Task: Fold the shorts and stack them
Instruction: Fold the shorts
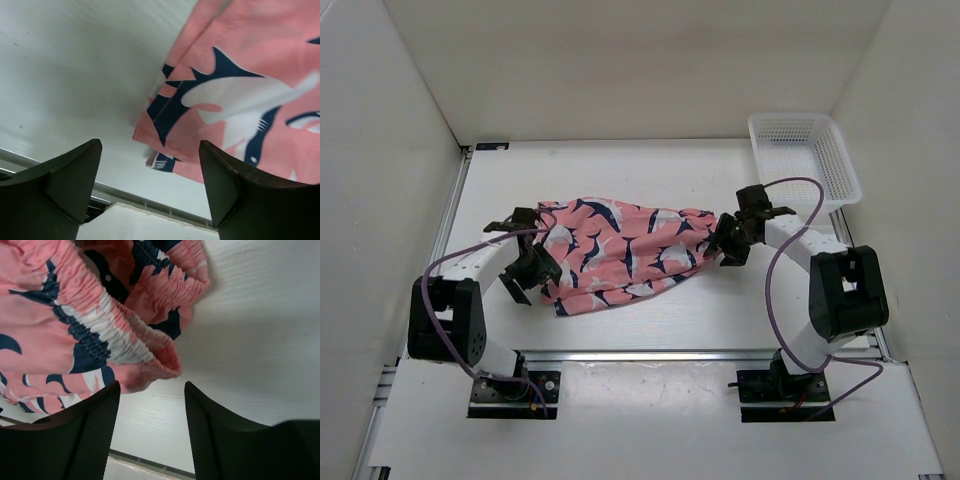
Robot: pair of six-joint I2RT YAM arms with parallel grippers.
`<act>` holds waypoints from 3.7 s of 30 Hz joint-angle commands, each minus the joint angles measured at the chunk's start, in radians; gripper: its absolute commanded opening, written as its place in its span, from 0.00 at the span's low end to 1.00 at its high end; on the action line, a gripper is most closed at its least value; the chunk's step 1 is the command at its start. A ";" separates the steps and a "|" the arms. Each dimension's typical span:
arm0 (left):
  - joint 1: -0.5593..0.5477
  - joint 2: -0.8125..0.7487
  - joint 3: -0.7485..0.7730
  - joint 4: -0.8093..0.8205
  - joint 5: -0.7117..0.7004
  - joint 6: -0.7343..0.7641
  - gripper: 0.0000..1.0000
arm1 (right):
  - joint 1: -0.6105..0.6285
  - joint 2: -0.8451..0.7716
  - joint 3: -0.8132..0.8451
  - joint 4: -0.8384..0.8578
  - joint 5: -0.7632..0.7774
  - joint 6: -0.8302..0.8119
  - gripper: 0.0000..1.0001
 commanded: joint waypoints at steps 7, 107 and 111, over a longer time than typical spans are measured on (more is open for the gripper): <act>0.019 0.100 -0.012 0.123 0.077 -0.011 0.49 | -0.001 0.059 0.096 0.037 0.016 0.016 0.30; -0.246 0.037 0.075 0.026 0.002 -0.085 0.49 | -0.070 0.172 0.219 -0.015 0.041 -0.039 0.00; -0.268 0.105 0.075 0.037 -0.019 -0.085 0.55 | -0.070 0.163 0.219 -0.015 0.041 -0.039 0.00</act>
